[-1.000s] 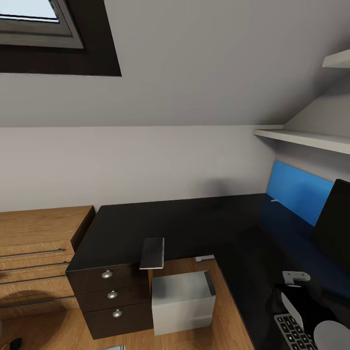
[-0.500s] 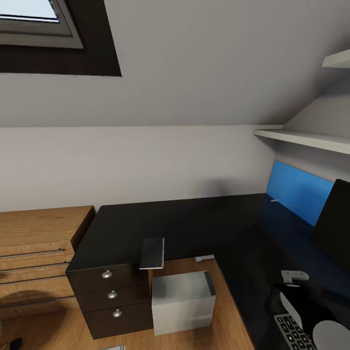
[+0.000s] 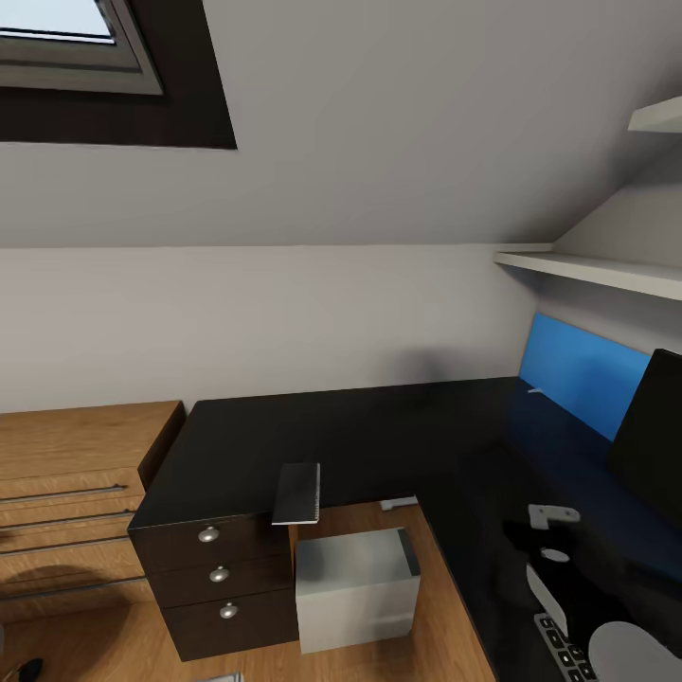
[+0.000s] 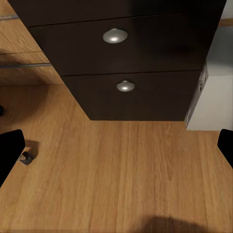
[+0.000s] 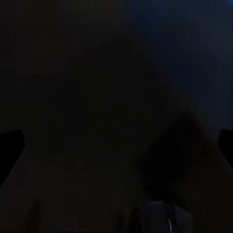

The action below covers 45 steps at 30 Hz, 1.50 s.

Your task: In the bedroom, organize the workspace by keeping the computer under the desk, ensuring the monitor is on the desk, placing the keyboard on the desk next to the monitor, placing the mouse on the desk next to the keyboard, moving the folder from the swivel chair onto the desk next to the mouse, stacking the notebook on top of the folder with the pen on top of the notebook, and positioning the swivel chair next to the desk.

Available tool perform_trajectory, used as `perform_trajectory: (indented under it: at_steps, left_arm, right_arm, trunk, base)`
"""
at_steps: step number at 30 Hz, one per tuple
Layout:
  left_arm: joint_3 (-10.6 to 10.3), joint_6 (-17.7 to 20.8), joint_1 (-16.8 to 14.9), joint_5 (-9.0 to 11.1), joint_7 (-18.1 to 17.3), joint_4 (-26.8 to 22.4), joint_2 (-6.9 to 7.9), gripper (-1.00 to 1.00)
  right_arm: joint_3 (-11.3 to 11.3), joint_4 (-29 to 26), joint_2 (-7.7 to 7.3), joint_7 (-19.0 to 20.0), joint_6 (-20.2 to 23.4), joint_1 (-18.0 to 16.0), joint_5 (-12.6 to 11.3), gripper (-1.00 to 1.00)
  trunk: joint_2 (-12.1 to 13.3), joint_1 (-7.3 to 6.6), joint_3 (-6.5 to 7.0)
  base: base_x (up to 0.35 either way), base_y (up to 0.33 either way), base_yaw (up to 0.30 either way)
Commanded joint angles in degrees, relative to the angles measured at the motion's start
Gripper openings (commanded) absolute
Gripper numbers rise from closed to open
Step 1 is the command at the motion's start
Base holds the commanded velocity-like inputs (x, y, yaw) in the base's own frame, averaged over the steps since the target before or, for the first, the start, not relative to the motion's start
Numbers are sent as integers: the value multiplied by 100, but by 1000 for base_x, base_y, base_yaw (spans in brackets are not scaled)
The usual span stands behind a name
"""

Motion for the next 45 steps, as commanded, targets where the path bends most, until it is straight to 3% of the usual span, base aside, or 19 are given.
perform_trajectory:
  at_steps: [1,5,19,20,22,27,29,37,39,45]
  left_arm:
    - [-27,-28,-11,36,20,-9,4,100]
    - [-28,-28,-11,37,20,-7,-2,100]
    - [-31,-28,-11,28,19,330,-152,100]
    - [-31,-28,-11,28,19,343,-156,100]
    - [-31,-28,-11,28,20,357,-160,100]
    - [-31,-28,-11,32,15,373,-167,100]
    - [-31,-28,-11,34,14,411,-173,100]
    - [-11,-28,-11,47,35,675,-298,100]
    - [-16,-28,-11,150,23,706,-344,100]
    - [-20,-36,-11,219,15,998,-434,100]
  right_arm:
    - [47,-5,27,-46,-33,-4,-59,100]
    - [42,-21,333,-100,-144,-4,-47,100]
    - [47,-21,640,-236,-163,0,-41,100]
    - [47,-11,736,-237,-163,3,-10,100]
    - [40,11,988,-239,-163,4,275,100]
    - [32,48,1317,-240,-223,13,679,100]
    - [31,95,1382,-239,-285,18,723,100]
    - [81,899,1737,-229,-803,26,948,100]
    - [103,1447,1884,-234,-1305,28,1156,100]
    - [109,2203,1963,-237,-1786,33,1269,100]
  trunk:
    - [-5,0,-7]
    - [-5,0,-7]
    - [-5,0,-7]
    - [-5,0,-7]
    - [-5,0,-7]
    - [-5,0,-8]
    - [-5,0,-9]
    - [-5,0,-24]
    - [-5,0,-28]
    - [-5,0,-42]
  base:
    - [0,0,0]
    - [0,0,23]
    - [0,0,241]
    - [0,0,277]
    - [0,0,278]
    - [0,0,278]
    - [0,0,278]
    - [0,0,278]
    - [0,0,278]
    - [0,0,278]
